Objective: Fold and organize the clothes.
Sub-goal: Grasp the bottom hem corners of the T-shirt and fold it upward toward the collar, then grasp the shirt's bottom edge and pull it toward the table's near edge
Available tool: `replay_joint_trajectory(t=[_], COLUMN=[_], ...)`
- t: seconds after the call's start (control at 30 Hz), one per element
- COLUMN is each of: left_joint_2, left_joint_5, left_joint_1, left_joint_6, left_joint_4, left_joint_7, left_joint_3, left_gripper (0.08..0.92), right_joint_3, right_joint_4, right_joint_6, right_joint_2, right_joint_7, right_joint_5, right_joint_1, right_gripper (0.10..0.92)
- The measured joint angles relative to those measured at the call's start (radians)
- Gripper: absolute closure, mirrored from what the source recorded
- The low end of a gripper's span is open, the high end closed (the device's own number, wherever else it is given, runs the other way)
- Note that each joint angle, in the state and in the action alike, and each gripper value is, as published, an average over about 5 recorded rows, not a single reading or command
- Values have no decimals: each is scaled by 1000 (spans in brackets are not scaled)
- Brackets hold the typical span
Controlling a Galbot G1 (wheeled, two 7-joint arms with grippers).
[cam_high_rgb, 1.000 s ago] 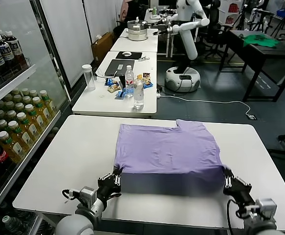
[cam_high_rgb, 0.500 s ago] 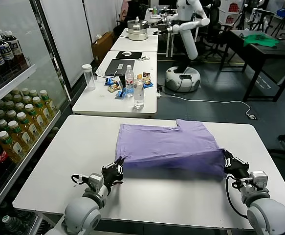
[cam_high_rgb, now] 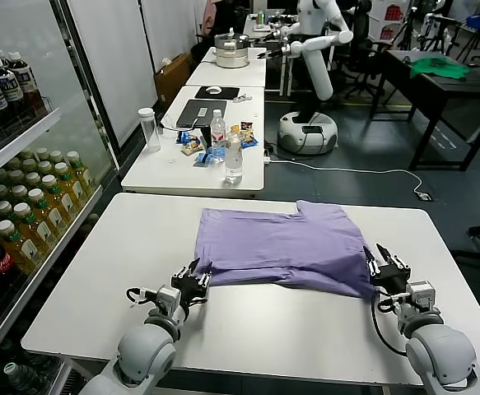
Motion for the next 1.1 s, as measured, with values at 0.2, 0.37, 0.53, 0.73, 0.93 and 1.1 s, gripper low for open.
replay_joint_trajectory(t=[0.2,0.37,0.53,0.73,0.93,1.1], left_joint_2=[-21,-38,-43,-49,-52,-50], left_joint_5=[11,12,6,-18,-51,-87], left_joint_1=[27,26,13,9,7,0], left_joint_6=[-1,0,4,8,5,-3], left_joint_4=[-14,-4,20,46,56,67], left_joint_7=[-12,-24,-31,-30,-21,-12], left_joint_3=[6,10,10,12,14,12], left_gripper=[296,190,178,285,458,606], right_joint_3=[24,31,24,6,-3,-2], right_joint_4=[23,11,-27,-67,-84,-88], right_joint_6=[12,-40,-107,-155,-170,-171], right_joint_2=[17,27,41,54,58,51], right_joint_7=[11,26,37,36,30,18], right_joint_5=[-22,-10,30,78,114,133], right_joint_1=[-51,-71,-68,-65,-59,-58], right_gripper=[347,225,204,214,362,508])
